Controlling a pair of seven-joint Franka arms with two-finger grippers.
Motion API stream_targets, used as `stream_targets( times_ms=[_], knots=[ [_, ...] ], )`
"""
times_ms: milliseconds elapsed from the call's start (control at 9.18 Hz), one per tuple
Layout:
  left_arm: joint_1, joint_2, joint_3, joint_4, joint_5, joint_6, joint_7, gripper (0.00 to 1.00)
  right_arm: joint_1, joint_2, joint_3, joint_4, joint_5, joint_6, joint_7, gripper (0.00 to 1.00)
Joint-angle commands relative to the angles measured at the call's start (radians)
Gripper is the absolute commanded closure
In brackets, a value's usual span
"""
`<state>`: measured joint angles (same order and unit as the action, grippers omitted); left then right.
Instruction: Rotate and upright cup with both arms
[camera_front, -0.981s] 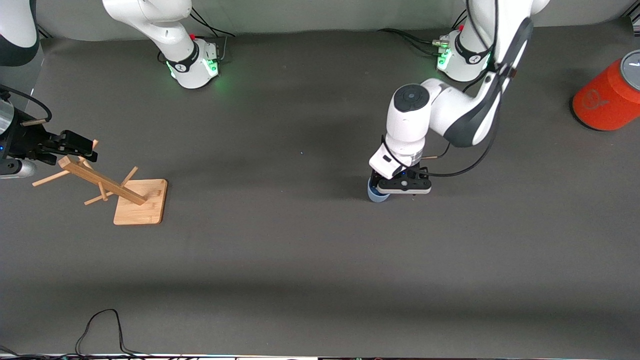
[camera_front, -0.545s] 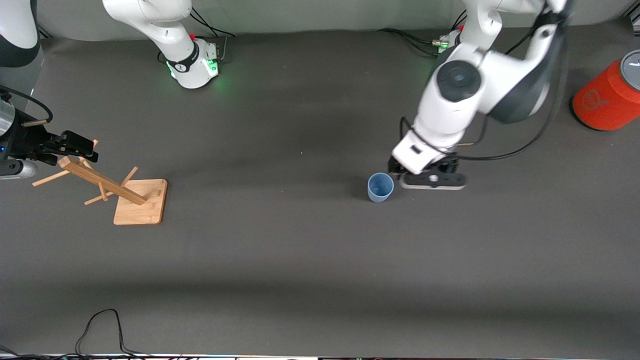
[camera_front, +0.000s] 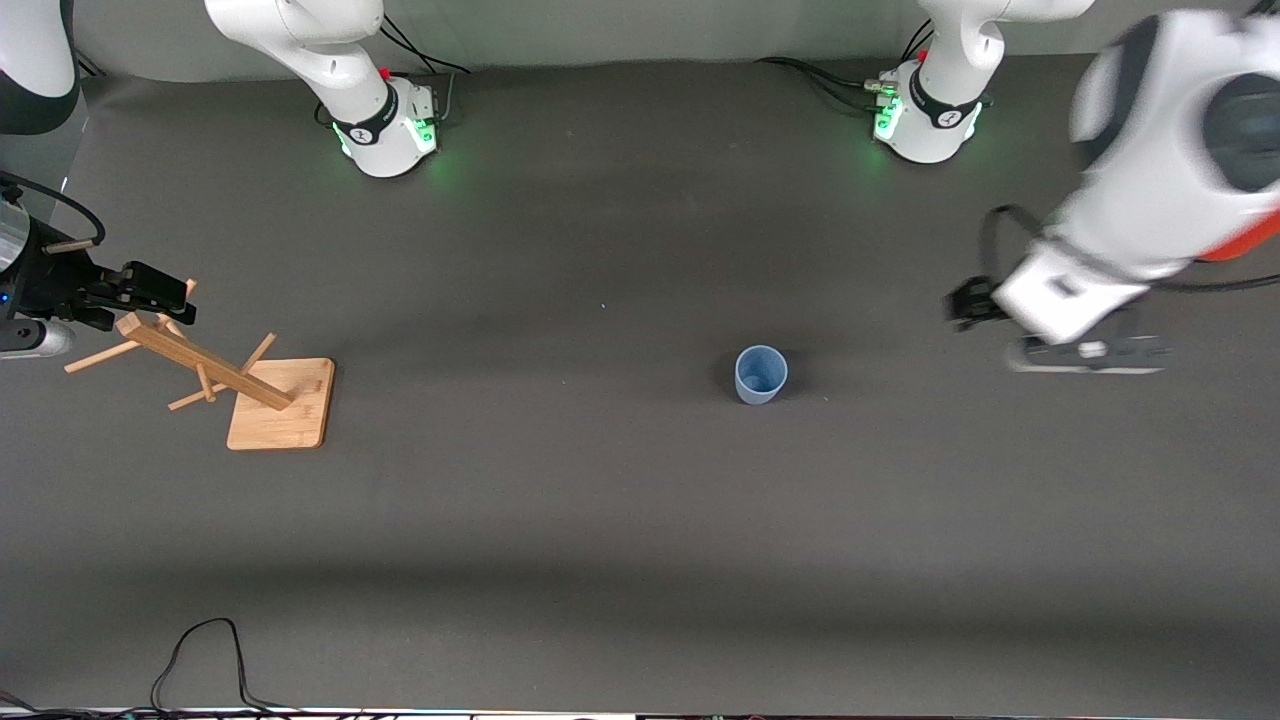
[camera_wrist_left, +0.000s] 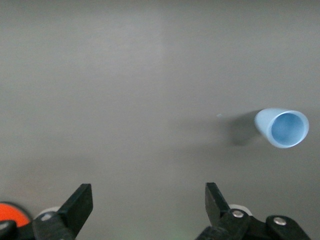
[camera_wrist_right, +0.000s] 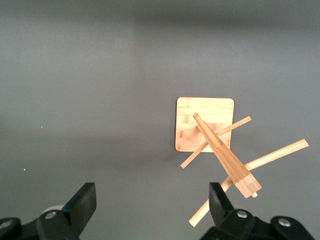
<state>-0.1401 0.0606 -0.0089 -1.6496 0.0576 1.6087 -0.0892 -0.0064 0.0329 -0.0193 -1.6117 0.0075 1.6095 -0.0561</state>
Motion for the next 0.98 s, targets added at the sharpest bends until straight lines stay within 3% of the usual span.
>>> stream_targets(
  times_ms=[0, 218, 327, 436, 654, 872],
  knots=[
    [-0.054, -0.095, 0.166, -0.021, -0.019, -0.091, 0.135, 0.0, -0.006, 0.002, 0.001, 0.009, 0.016, -0.005, -0.008, 0.0],
    [-0.186, -0.22, 0.318, -0.141, 0.004, -0.055, 0.16, 0.0, -0.006, 0.002, 0.001, 0.009, 0.016, -0.005, -0.008, 0.0],
    [-0.187, -0.252, 0.323, -0.194, 0.019, -0.008, 0.146, 0.0, -0.006, 0.004, 0.001, 0.009, 0.014, -0.005, -0.008, 0.0],
    [-0.159, -0.234, 0.307, -0.185, 0.019, 0.011, 0.135, 0.0, -0.006, 0.004, 0.001, 0.009, 0.014, -0.003, -0.008, 0.0],
    [-0.031, -0.202, 0.169, -0.148, 0.005, -0.001, 0.129, 0.0, -0.006, 0.004, 0.001, 0.007, 0.014, -0.002, -0.008, 0.0],
    [-0.003, -0.2, 0.153, -0.134, 0.005, -0.007, 0.118, 0.0, -0.006, 0.004, 0.001, 0.009, 0.014, 0.0, -0.008, 0.0]
  ],
)
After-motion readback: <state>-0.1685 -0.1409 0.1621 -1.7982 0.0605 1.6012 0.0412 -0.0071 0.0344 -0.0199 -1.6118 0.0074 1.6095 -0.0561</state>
